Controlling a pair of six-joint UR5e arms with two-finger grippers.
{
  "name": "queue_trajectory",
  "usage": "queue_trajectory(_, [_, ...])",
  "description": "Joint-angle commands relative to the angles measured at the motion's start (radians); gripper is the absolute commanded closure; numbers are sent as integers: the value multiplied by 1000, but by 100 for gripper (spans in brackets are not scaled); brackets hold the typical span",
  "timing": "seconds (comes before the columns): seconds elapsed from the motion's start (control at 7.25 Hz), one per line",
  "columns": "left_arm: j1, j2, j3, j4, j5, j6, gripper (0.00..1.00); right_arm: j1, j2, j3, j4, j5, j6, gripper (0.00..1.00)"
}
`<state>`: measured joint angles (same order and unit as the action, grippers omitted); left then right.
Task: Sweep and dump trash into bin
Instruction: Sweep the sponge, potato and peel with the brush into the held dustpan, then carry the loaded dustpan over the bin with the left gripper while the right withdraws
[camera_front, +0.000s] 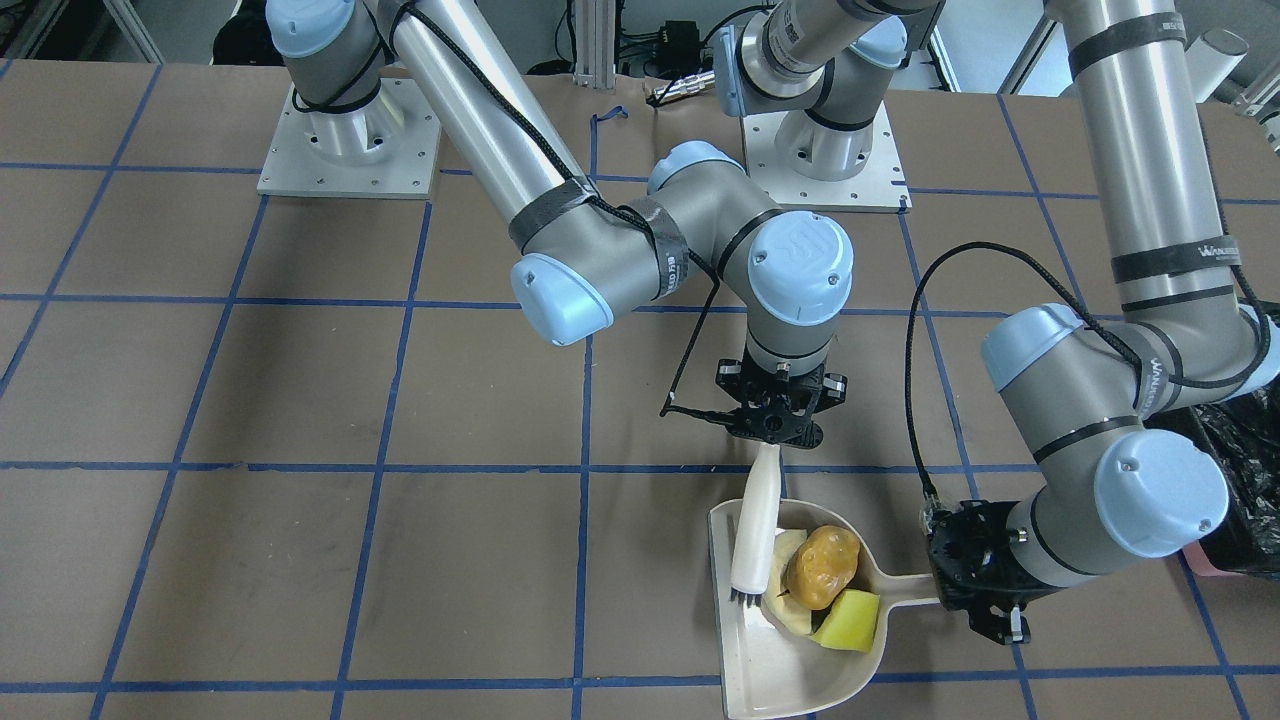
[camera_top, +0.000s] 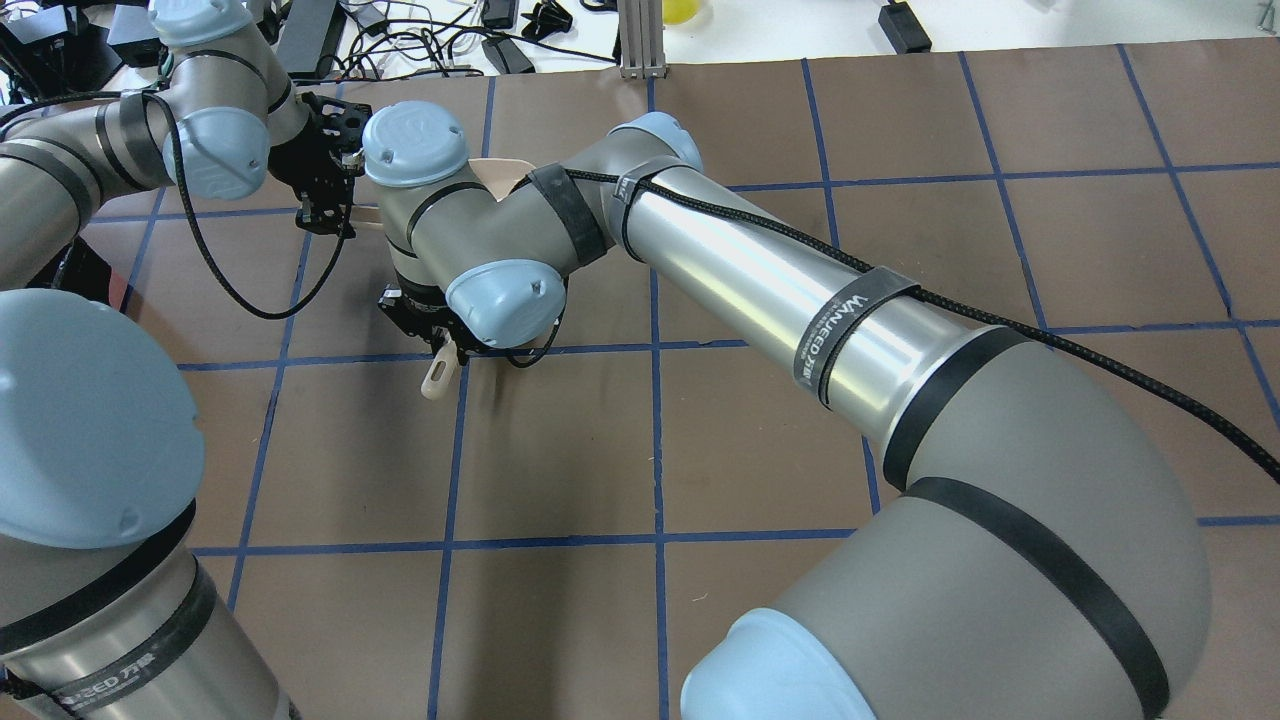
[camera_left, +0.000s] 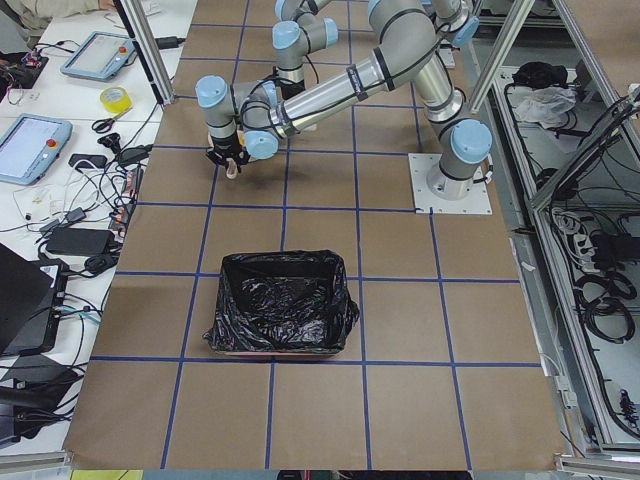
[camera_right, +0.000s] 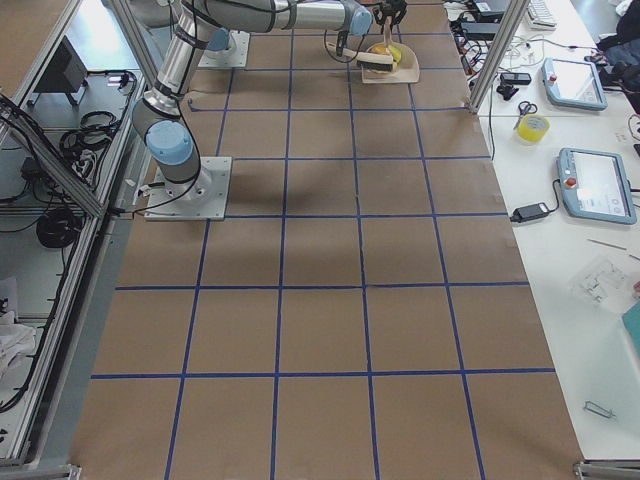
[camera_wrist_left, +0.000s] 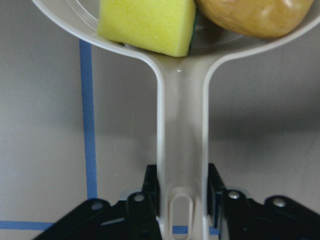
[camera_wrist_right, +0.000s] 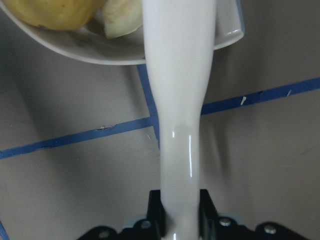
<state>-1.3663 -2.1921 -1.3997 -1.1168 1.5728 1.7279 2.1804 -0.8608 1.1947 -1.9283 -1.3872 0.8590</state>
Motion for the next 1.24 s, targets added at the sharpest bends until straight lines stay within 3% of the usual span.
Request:
queue_trajectory(0.0, [1, 0, -1, 0, -2, 1, 92, -52, -65, 40, 84, -27, -39, 100])
queue_trajectory(0.41, [24, 8, -1, -8, -57, 8, 95, -270, -252, 214, 143, -76, -370, 100])
queue_trajectory(0.69, [45, 23, 4, -24, -82, 9, 100, -385, -334, 314, 146, -156, -541, 100])
queue_trajectory(1.1, [197, 73, 19, -119, -108, 100, 100, -546, -369, 361, 143, -180, -746, 100])
